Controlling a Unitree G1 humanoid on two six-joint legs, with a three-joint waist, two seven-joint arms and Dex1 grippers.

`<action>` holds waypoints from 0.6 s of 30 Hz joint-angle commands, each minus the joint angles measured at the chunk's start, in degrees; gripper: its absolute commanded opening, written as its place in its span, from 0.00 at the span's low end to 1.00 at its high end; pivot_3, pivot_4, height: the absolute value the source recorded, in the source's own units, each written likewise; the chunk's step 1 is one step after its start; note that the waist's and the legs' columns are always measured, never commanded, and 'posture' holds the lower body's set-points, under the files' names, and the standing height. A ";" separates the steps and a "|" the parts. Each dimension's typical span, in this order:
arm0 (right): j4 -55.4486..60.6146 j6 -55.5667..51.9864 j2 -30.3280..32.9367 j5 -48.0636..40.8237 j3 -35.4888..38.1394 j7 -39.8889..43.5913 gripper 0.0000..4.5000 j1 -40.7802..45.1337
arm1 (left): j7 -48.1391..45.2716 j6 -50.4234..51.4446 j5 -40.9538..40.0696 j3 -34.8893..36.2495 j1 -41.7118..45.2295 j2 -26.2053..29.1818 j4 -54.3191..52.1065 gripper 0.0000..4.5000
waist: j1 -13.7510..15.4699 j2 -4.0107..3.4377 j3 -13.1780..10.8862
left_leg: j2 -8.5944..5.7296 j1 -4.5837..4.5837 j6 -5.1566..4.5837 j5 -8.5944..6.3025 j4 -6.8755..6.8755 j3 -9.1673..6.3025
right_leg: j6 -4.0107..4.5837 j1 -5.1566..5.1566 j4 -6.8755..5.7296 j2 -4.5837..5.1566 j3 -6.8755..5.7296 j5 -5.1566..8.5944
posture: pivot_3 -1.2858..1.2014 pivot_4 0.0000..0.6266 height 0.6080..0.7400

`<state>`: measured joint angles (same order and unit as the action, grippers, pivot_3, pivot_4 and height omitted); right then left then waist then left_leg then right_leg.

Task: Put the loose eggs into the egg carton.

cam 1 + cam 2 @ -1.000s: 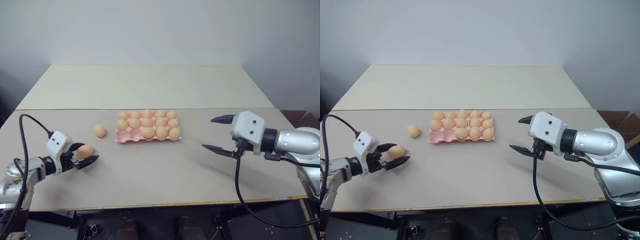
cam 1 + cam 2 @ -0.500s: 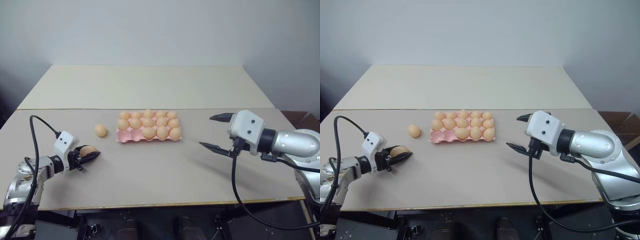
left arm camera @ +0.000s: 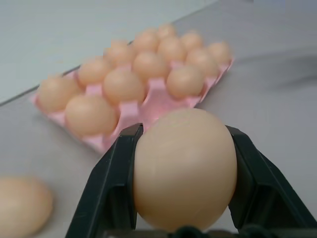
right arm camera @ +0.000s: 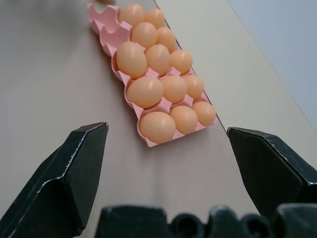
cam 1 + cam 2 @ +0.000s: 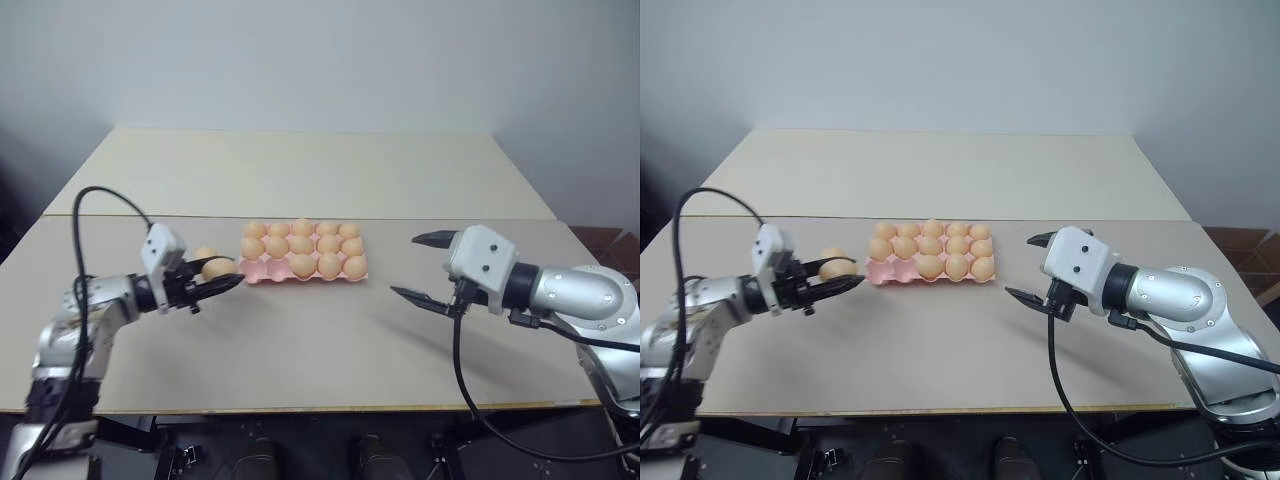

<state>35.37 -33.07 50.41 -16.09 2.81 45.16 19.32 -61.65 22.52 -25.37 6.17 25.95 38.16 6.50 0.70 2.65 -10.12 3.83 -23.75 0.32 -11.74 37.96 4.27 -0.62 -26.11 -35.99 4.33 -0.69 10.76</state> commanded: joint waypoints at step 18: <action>11.41 -7.16 0.82 -1.45 4.96 -4.60 1.00 -5.48 | -6.52 -18.26 8.87 -6.48 16.50 -9.12 29.17 0.65 | -0.01 0.02 0.01 | 0.00 -0.07 -0.01 0.00 0.11 -0.14 | -0.03 0.01 -0.01 -0.05 -0.03 -0.02 | 0.52 0.24 1.00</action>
<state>44.92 -40.14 50.98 -17.14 5.66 41.17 13.76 -67.39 6.25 -15.80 -1.71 40.77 29.39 34.94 0.68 2.67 -10.11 3.83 -23.83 0.32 -11.74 38.08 4.13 -0.65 -26.10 -36.01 4.28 -0.73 10.74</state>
